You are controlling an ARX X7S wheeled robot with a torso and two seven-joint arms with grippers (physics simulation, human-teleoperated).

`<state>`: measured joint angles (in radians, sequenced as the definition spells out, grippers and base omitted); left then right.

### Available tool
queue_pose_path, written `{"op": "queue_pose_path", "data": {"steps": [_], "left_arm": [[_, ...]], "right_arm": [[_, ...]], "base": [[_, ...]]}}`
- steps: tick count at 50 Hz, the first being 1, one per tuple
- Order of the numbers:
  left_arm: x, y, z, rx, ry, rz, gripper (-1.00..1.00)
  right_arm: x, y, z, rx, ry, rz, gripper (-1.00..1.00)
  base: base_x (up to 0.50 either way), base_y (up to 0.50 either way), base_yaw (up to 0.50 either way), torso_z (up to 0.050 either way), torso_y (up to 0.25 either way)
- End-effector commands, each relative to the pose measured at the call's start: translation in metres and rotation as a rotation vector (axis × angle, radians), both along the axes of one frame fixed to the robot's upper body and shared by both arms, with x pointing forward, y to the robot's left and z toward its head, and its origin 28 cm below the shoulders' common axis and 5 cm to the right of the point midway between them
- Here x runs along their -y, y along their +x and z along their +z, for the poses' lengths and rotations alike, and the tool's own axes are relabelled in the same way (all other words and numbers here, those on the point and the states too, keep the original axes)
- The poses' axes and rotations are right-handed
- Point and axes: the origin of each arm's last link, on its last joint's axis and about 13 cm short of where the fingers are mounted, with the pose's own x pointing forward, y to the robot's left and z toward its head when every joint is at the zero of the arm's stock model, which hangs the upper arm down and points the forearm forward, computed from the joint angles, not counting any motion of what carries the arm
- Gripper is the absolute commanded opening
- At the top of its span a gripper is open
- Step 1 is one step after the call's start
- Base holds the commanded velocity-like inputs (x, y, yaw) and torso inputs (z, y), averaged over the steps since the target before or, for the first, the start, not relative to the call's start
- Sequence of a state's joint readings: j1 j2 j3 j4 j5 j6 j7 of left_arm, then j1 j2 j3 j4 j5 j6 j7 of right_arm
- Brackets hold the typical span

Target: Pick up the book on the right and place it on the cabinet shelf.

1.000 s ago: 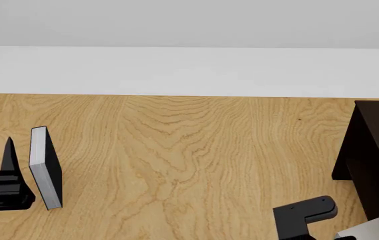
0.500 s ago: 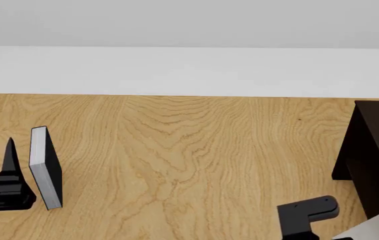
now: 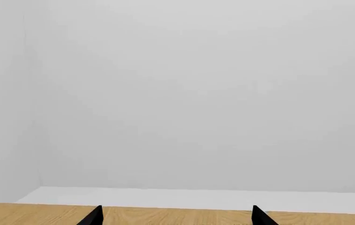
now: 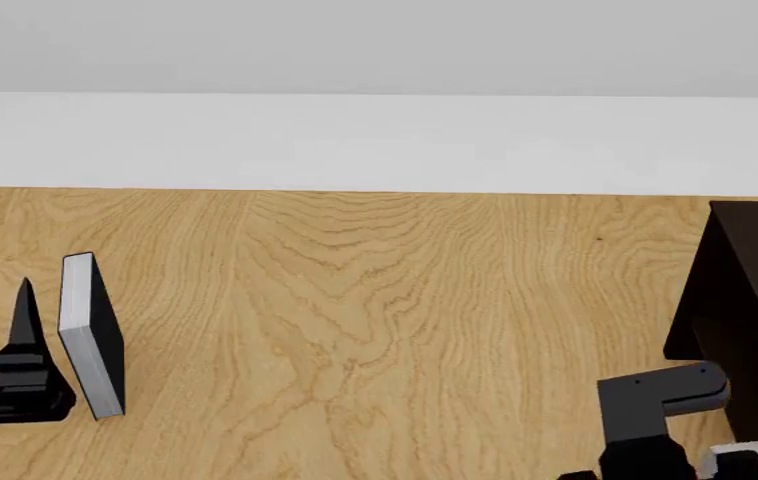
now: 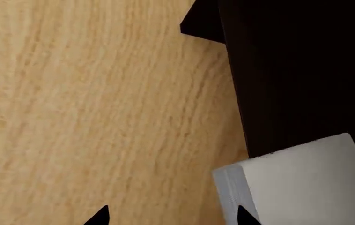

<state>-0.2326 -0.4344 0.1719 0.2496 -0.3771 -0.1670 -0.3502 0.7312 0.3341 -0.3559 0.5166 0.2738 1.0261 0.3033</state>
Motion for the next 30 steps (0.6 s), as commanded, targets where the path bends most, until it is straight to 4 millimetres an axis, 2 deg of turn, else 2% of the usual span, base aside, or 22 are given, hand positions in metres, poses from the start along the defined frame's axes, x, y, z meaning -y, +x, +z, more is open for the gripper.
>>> {"op": "queue_pose_path", "data": {"steps": [1, 20, 30], "left_arm": [[0.0, 0.001, -0.002, -0.002, 0.003, 0.0, 1.0], [0.001, 0.002, -0.003, -0.007, 0.01, -0.003, 1.0], [0.001, 0.001, -0.002, -0.006, 0.01, -0.004, 1.0]], "right_arm": [[0.03, 0.002, 0.006, -0.005, -0.195, -0.109, 1.0], [0.042, 0.018, -0.008, -0.029, -0.274, -0.133, 1.0], [0.034, 0.022, -0.016, -0.048, -0.263, -0.085, 1.0]], "base": [[0.0, 0.0, 0.0, 0.0, 0.0], [0.0, 0.0, 0.0, 0.0, 0.001], [0.0, 0.0, 0.0, 0.0, 0.001]]}}
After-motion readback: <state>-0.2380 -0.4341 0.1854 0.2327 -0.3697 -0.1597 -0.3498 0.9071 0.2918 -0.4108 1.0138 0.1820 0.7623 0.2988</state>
